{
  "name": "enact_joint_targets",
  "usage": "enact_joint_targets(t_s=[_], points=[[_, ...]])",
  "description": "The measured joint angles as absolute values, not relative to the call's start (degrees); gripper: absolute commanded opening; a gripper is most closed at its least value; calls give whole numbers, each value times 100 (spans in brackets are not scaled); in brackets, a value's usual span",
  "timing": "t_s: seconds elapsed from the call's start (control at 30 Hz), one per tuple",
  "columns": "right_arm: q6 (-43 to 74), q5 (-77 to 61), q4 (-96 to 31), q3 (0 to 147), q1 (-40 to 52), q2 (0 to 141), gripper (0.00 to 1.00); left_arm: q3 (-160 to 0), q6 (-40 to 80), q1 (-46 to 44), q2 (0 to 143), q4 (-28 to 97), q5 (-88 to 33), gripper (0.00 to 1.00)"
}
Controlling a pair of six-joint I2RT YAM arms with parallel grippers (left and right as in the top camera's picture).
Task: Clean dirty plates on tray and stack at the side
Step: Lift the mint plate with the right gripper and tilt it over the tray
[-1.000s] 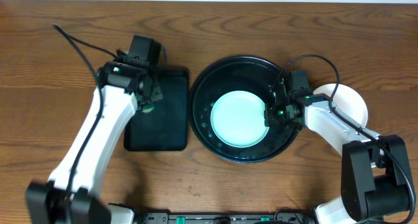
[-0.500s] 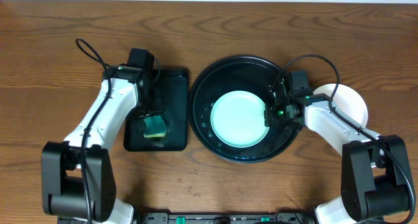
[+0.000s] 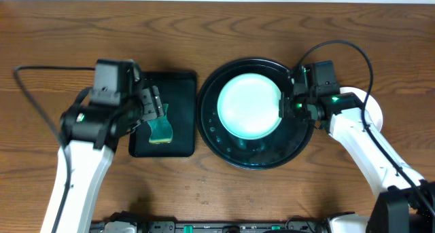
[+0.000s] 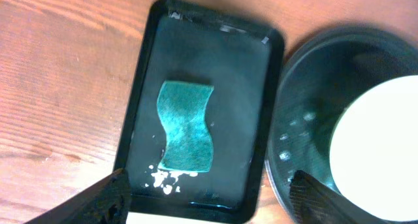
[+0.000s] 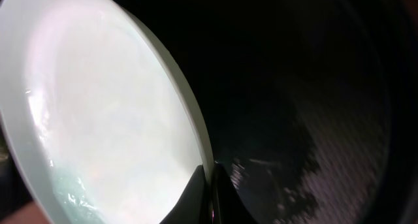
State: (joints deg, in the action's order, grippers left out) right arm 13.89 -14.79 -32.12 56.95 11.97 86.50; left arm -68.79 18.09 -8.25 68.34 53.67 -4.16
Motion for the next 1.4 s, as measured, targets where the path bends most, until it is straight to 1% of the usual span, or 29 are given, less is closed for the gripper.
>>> enact_joint_targets(t_s=[0.13,0.3,0.53,0.7,0.83,1.0,1.4], points=[[1636,-1688,-3131,5894,1275,8611,1,-6888,1813,-825,6394,5369,-419,80],[1957,-1737,-2508,6112,1728,8611,2,-6888,1813,-825,6213,5374,-416,80],[2309,-991,-1020,6204,3055,8696,1,-6888,1813,-825,6228,5376,-416,80],[2300,139,-71,6219,3981,9133,1,-6888,1813,-825,6237,5378,-419,80],[1903,917,519,6219,4447,9470,1,-6888,1813,-825,6237,5376,-416,80],[1164,1669,1002,6219,4827,9518,1,-6888,1813,-825,6239,5378,-416,80],[-513,3199,1516,6219,5570,9476,1,-6888,1813,-825,6239,5378,-416,80]])
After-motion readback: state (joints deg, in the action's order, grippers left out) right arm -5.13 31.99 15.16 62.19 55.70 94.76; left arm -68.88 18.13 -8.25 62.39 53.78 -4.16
